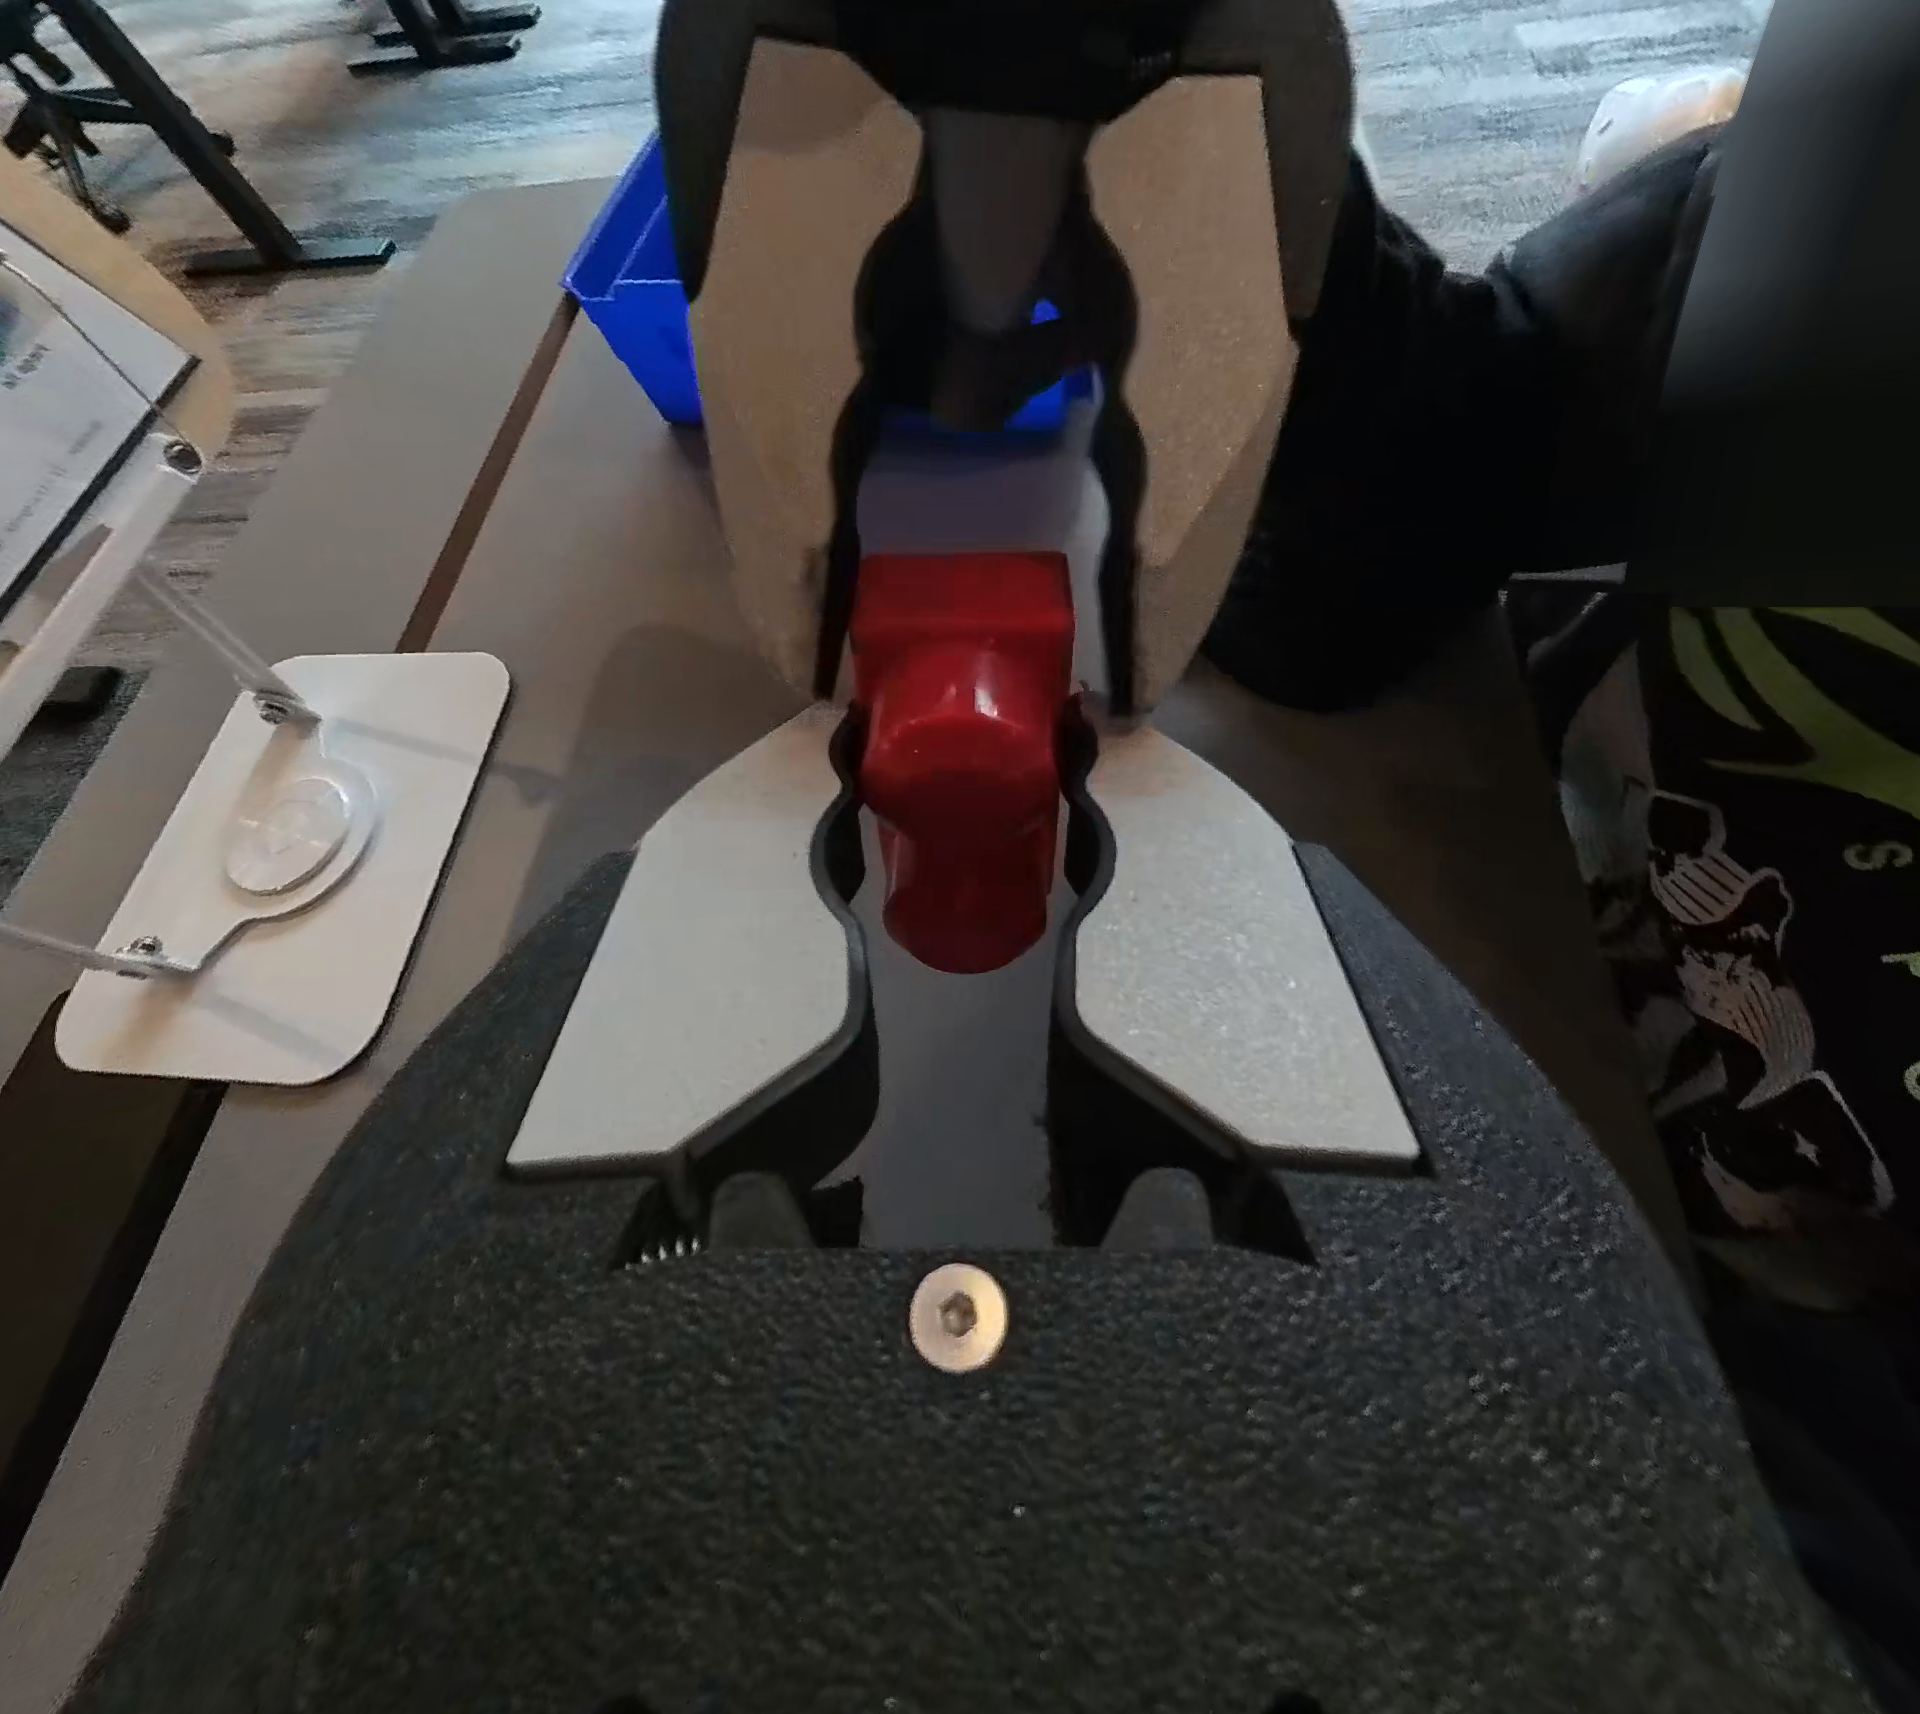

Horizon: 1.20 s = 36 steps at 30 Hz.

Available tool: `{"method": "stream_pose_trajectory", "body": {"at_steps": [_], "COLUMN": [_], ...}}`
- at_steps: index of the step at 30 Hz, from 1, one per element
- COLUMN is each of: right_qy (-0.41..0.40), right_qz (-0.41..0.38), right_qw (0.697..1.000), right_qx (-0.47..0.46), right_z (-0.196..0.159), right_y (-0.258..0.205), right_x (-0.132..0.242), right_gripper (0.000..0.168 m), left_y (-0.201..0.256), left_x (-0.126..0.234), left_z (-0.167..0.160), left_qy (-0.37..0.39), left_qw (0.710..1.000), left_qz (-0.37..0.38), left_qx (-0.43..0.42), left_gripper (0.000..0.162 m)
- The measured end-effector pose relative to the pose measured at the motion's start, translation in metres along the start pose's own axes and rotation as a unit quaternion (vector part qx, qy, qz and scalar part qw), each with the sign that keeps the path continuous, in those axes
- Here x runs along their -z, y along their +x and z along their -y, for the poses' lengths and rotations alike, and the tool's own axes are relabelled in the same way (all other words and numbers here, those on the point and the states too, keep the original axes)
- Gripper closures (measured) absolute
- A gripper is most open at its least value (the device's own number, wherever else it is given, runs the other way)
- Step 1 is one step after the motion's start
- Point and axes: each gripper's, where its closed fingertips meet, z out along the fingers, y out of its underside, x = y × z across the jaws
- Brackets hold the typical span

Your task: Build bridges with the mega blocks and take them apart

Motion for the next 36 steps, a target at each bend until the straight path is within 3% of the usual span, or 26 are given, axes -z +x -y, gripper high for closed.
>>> {"method": "stream_pose_trajectory", "body": {"at_steps": [1, 4, 10, 14, 16, 20, 23, 27, 29, 32, 34, 36], "right_qy": [0.008, 0.018, 0.210, 0.247, 0.224, 0.061, -0.059, -0.134, -0.159, -0.148, -0.119, -0.131], "right_qz": [0.000, -0.007, -0.008, 0.009, 0.011, -0.016, -0.048, -0.037, -0.014, -0.035, -0.079, -0.177], "right_qw": [1.000, 1.000, 0.977, 0.969, 0.974, 0.998, 0.996, 0.988, 0.985, 0.985, 0.987, 0.974], "right_qx": [-0.004, 0.013, -0.019, -0.023, -0.014, 0.016, 0.054, 0.064, 0.069, 0.078, 0.069, 0.059], "right_z": [0.001, 0.004, 0.044, 0.049, 0.043, 0.004, -0.023, -0.044, -0.053, -0.047, -0.036, -0.036], "right_y": [0.001, 0.005, 0.020, 0.020, 0.019, 0.019, 0.017, 0.011, 0.005, 0.011, 0.024, 0.050], "right_x": [0.000, 0.005, 0.037, 0.041, 0.040, 0.032, 0.027, 0.013, 0.009, 0.013, 0.027, 0.066], "right_gripper": [0.133, 0.134, 0.134, 0.134, 0.134, 0.126, 0.116, 0.120, 0.135, 0.135, 0.136, 0.135], "left_y": [0.001, -0.001, -0.011, -0.010, -0.010, -0.011, -0.007, -0.003, -0.004, -0.011, -0.023, -0.041], "left_x": [-0.001, -0.002, 0.008, 0.016, 0.017, 0.006, -0.006, -0.020, -0.023, -0.021, -0.013, 0.003], "left_z": [0.001, 0.007, 0.025, 0.040, 0.037, 0.006, -0.012, -0.027, -0.030, -0.021, -0.006, 0.001], "left_qy": [0.001, 0.023, 0.097, 0.146, 0.134, 0.019, -0.046, -0.105, -0.115, -0.083, -0.037, -0.009], "left_qw": [1.000, 1.000, 0.995, 0.989, 0.991, 0.999, 0.998, 0.994, 0.993, 0.995, 0.996, 0.990], "left_qz": [-0.004, -0.002, 0.012, 0.013, 0.013, 0.040, 0.033, 0.026, 0.028, 0.048, 0.083, 0.137], "left_qx": [0.000, 0.003, 0.018, 0.010, 0.010, -0.003, -0.011, -0.024, -0.029, -0.028, -0.002, 0.016], "left_gripper": [0.126, 0.126, 0.115, 0.126, 0.126, 0.126, 0.126, 0.126, 0.126, 0.125, 0.125, 0.115]}}
